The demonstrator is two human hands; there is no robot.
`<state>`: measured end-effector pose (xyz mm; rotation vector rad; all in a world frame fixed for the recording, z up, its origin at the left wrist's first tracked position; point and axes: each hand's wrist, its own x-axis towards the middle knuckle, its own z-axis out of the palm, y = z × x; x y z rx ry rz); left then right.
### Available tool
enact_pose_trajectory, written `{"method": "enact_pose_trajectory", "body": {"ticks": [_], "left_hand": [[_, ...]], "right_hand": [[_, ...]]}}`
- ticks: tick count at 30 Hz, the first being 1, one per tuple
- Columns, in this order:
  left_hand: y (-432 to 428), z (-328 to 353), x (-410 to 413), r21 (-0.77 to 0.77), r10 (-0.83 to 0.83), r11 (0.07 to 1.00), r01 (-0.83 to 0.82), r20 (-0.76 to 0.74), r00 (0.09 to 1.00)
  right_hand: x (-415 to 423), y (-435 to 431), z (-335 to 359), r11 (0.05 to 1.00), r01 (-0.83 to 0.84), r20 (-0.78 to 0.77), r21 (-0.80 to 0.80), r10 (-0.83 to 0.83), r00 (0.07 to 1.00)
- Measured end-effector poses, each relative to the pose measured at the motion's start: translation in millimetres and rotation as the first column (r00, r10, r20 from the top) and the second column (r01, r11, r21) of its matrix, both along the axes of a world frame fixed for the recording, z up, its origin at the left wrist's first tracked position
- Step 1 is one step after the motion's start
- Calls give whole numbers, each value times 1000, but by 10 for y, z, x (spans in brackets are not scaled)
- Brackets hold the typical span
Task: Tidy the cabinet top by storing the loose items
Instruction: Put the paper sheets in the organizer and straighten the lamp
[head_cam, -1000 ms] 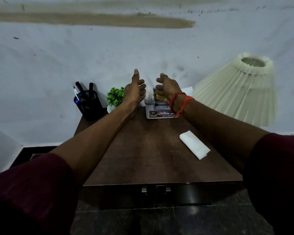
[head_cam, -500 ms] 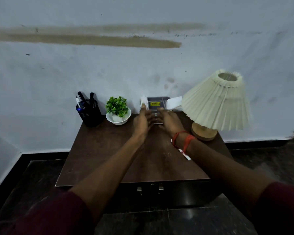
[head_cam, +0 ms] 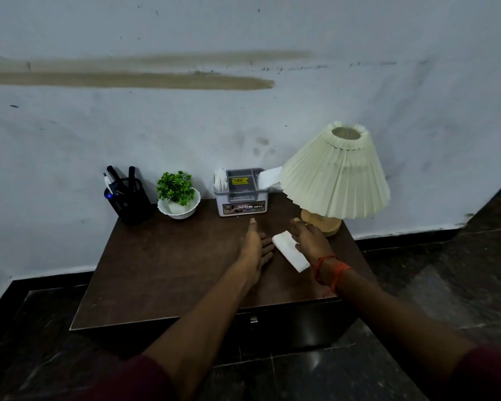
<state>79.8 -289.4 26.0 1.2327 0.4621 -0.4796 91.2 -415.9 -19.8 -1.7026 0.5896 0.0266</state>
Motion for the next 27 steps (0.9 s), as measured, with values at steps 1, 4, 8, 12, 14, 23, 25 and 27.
{"method": "enact_pose_trajectory", "body": {"ticks": [1,4,8,12,14,23,25,27], "left_hand": [[-26,7,-7,-1,7,1000,-7,-8,1000],[-78,22,-27,3,50,999,-50,-21,999],[-122,25,-89,-9,57,998,-57,-42,998],[-121,30,-90,-58,30,998,-33,-50,998],[-97,20,-77,-57,40,997,-42,-46,998],[105,101,5,-123,155,981,-151,22,988],[168,155,67,-115,166,981,-159,54,985],[235,218,134,-116,174,980,-163,92,980]], "right_hand": [[-28,-22,-3,1000,1,-12,1,-1,1000],[-207,52,222,999,-28,-41,-37,27,999],[-307,100,300,993,-68,-61,-101,62,996],[-281,146,269,988,-97,-44,-123,93,995],[-254,168,239,988,-100,-41,-117,96,995],[-248,417,450,968,-151,126,-200,178,976],[-178,481,490,956,-165,173,-242,210,962],[-109,542,556,942,-163,197,-292,226,954]]}}
